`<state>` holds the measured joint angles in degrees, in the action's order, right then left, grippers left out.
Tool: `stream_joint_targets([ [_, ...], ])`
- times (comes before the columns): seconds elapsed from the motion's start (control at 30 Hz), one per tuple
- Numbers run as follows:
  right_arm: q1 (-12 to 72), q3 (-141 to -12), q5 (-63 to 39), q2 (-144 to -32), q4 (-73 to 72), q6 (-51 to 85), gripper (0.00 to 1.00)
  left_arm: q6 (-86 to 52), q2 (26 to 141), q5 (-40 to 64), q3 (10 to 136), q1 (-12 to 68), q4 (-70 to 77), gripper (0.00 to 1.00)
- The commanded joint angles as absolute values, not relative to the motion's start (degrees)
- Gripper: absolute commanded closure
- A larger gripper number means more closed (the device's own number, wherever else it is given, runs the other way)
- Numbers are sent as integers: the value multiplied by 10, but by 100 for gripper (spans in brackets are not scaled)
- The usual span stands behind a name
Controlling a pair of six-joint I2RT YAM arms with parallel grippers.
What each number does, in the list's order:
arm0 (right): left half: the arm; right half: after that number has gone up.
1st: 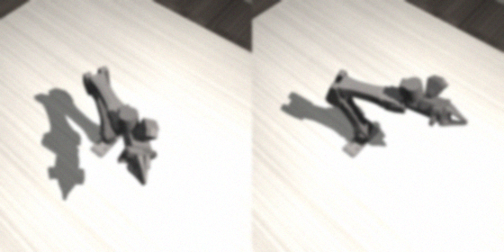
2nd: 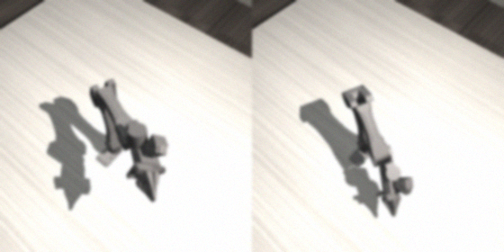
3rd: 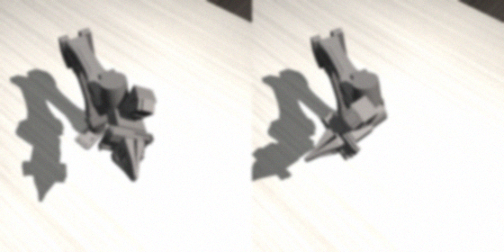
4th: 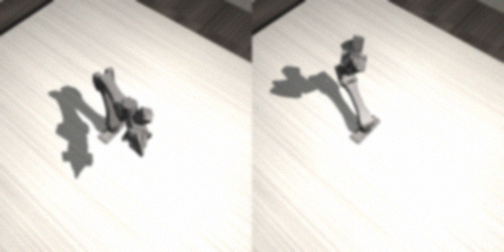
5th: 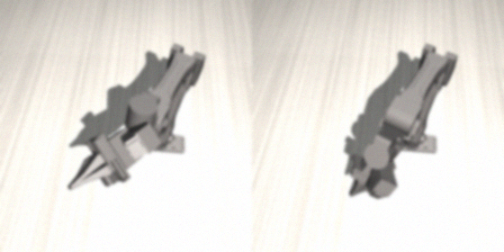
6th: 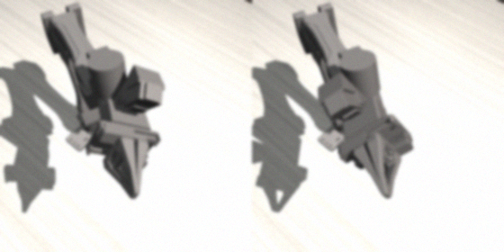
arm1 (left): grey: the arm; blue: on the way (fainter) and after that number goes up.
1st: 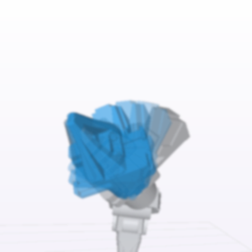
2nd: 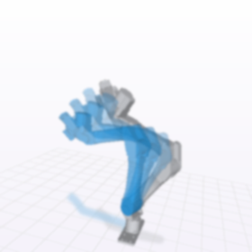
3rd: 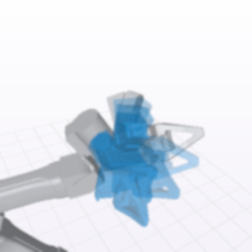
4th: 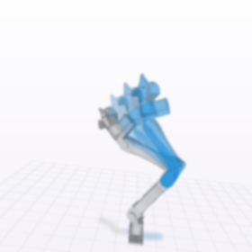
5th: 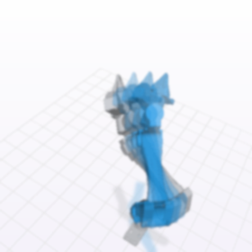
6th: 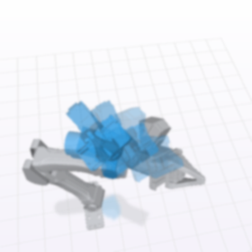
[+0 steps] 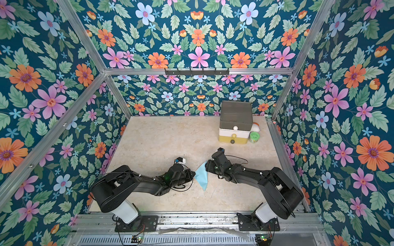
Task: Fold the square paper diagonally
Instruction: Fold the paper at the center of the board.
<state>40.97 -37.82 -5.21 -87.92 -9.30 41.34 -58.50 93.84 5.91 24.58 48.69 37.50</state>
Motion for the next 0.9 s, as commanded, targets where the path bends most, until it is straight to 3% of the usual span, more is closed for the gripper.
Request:
stream_joint_targets([
  [0.0,398,-379,-123,-898,-157,384,41,-576,932,59,244,487,330,100],
  [0.2,394,-350,-146,-916,-201,401,54,-578,925,55,238,487,329,100],
  [0.5,394,-297,-186,-944,-302,446,55,-584,920,53,234,487,336,100],
  [0.87,390,-287,-171,-944,-305,457,69,-601,881,43,223,487,338,100],
])
